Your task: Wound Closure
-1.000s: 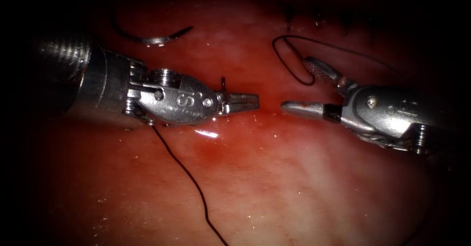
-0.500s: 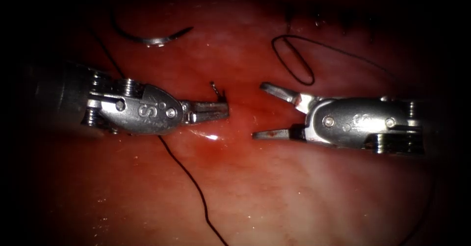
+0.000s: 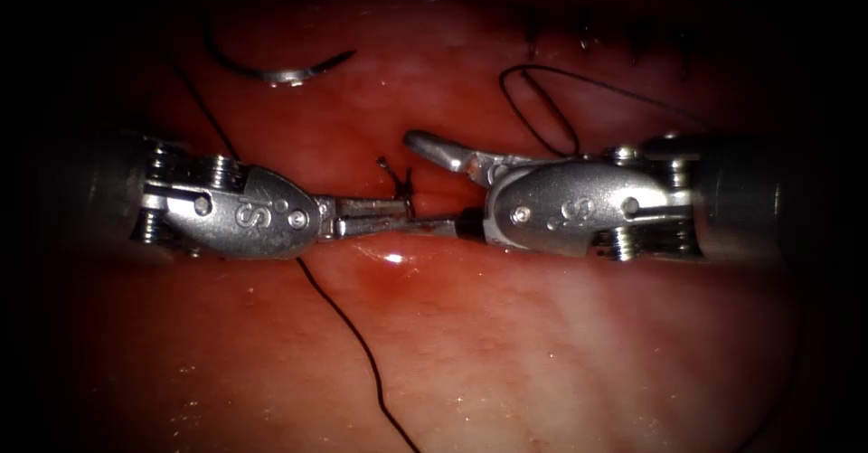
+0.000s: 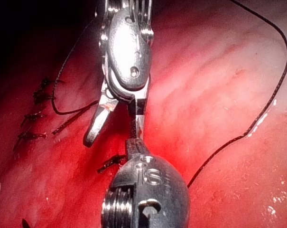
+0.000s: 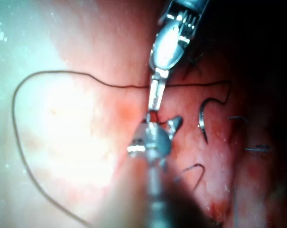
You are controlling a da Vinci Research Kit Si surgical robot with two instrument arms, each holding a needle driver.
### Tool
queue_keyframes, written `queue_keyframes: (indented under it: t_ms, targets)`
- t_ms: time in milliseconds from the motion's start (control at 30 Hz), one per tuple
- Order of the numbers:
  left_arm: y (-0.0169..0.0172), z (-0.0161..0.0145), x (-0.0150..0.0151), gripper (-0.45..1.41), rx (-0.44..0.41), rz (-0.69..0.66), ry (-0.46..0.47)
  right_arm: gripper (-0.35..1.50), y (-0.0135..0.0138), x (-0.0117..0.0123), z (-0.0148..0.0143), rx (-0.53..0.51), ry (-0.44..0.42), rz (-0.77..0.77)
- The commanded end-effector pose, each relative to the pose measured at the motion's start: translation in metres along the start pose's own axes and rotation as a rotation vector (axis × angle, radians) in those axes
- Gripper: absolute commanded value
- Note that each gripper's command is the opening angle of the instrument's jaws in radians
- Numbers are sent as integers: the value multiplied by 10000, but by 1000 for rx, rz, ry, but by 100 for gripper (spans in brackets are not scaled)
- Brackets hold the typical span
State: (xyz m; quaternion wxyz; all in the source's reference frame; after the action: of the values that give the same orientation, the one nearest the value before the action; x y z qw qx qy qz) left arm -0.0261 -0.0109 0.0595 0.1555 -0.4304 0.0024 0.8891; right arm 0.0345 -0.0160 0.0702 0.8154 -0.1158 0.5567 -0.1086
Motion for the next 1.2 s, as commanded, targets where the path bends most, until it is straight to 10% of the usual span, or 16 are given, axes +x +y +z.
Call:
queue_keyframes:
  t_ms: [33,1200]
  targets:
    - [2,8,-1,-45,-6,0,4,98,-3,-1,12,-6,41,-9]
    - [-8,15,-10,-45,-107,0,71,89,-19,9,80,4,217,-157]
